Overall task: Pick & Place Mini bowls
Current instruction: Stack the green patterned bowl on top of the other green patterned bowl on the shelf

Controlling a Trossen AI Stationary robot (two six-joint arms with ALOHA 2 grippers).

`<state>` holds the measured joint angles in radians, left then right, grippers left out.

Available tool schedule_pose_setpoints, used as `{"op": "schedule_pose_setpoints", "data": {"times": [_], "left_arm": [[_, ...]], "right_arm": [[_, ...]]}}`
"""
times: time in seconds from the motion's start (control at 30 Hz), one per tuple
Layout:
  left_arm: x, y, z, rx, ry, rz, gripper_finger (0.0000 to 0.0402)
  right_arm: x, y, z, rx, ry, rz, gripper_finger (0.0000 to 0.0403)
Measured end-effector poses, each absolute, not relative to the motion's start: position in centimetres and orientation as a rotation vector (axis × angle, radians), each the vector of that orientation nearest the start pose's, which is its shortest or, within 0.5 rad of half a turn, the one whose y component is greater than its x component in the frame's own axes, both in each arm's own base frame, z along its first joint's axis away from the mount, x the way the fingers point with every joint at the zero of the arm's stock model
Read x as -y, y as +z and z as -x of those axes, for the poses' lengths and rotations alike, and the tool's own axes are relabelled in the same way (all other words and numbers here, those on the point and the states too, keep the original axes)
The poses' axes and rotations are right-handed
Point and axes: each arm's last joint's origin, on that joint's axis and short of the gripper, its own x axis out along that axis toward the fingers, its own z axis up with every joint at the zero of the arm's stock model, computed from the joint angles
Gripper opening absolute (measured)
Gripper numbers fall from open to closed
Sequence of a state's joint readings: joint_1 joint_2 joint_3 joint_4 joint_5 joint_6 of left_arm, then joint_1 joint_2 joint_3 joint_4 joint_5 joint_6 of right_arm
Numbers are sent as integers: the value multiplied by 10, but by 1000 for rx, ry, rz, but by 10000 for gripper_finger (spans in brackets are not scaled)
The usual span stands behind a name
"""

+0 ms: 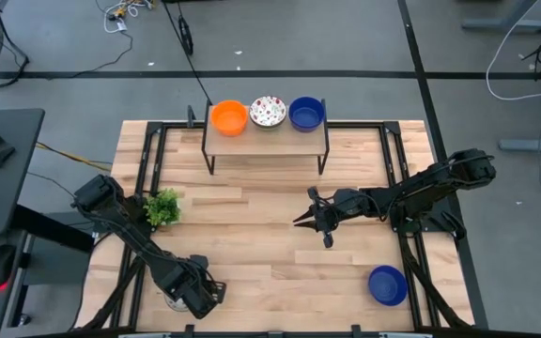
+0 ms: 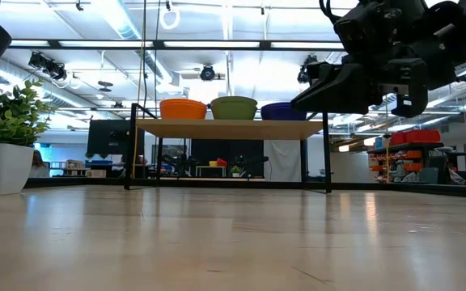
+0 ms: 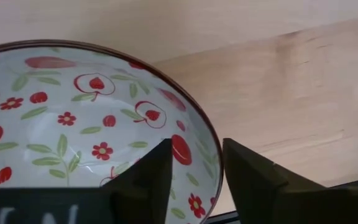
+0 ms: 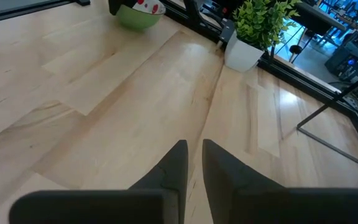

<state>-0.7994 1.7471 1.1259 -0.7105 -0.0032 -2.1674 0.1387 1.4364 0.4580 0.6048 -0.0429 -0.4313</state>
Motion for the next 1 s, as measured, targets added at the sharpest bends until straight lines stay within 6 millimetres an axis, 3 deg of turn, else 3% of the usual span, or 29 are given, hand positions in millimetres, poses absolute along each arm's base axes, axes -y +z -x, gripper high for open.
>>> {"op": "schedule_pose_setpoints", "data": {"times": [0.4,0.57,0.67,0.8,1.0], "left_arm": [[230,181,-226,-1278,836,1257,45],[229,188,-226,-1324,795,1212,33],[227,202,-228,-1350,789,1110,16],[218,225,-244,-1292,743,989,10],[188,258,-283,-1180,537,769,10]], "right_arm": [[-37,160,-259,-329,257,446,50],[-37,160,-259,-329,257,446,50],[-37,160,-259,-328,258,450,50],[-37,160,-259,-328,259,453,50],[-37,160,-258,-331,257,441,50]]}}
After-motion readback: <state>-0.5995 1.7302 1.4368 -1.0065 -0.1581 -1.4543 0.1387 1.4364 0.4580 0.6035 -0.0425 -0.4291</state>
